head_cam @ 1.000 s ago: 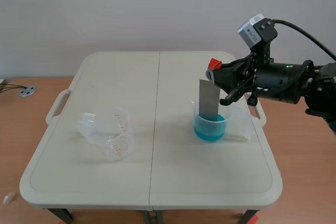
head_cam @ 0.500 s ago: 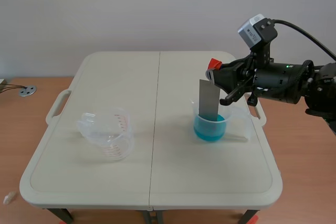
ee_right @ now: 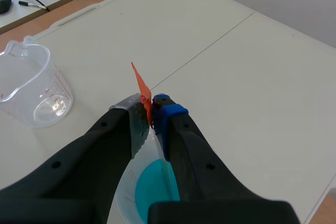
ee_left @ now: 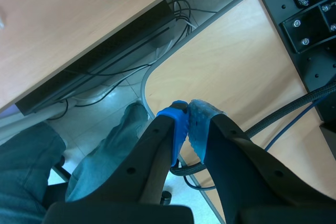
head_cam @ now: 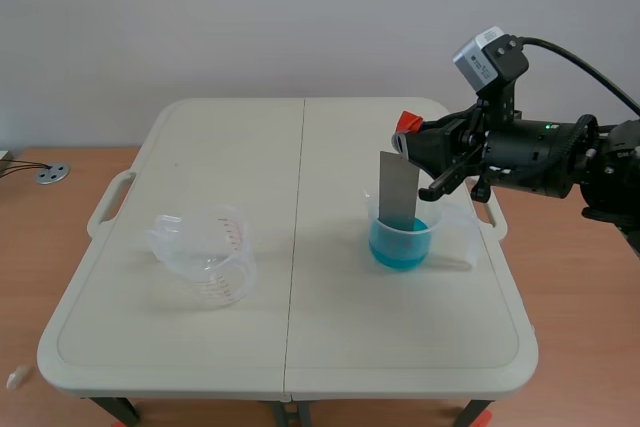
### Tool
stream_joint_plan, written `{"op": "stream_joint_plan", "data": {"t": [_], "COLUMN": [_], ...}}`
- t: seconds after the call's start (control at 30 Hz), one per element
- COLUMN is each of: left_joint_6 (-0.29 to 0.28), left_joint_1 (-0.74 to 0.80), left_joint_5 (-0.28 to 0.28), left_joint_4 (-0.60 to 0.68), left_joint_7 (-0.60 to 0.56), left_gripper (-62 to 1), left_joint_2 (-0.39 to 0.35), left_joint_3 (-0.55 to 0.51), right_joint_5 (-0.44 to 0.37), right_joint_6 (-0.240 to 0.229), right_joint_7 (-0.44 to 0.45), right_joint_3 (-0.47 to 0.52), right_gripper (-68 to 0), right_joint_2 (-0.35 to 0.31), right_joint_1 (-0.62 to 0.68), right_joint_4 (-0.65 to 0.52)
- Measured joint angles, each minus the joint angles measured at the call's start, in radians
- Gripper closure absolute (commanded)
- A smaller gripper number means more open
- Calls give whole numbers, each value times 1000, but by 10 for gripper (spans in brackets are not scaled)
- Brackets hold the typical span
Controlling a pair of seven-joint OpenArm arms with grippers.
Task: Hold the metal plate by the orange handle, dip it into the blue solution, take it out and point at it, then put the plate back in the beaker on the left.
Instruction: 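Hold the plate still in the solution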
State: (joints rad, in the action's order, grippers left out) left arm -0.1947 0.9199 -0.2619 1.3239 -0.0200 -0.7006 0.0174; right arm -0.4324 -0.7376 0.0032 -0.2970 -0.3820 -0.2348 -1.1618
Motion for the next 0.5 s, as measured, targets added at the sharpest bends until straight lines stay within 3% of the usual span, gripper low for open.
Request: {"op": "stream_joint_plan", "data": {"t": [0.3, 0.5], "left_joint_6": [0, 0], "left_joint_1": [0, 0], "left_joint_5": [0, 0], "left_joint_4": [0, 0], "left_joint_7": [0, 0], "left_gripper": [-18, -18], "left_joint_2": [0, 0], "left_joint_3": [0, 0], "right_joint_5": [-17, -36], "right_joint_6": [0, 4], "right_joint_7": [0, 10], "right_joint_3": [0, -1], "right_gripper": [-13, -13], "right_joint_2": [-5, -54], "right_joint_1": [3, 46], "right_joint_4": [-1, -65]}}
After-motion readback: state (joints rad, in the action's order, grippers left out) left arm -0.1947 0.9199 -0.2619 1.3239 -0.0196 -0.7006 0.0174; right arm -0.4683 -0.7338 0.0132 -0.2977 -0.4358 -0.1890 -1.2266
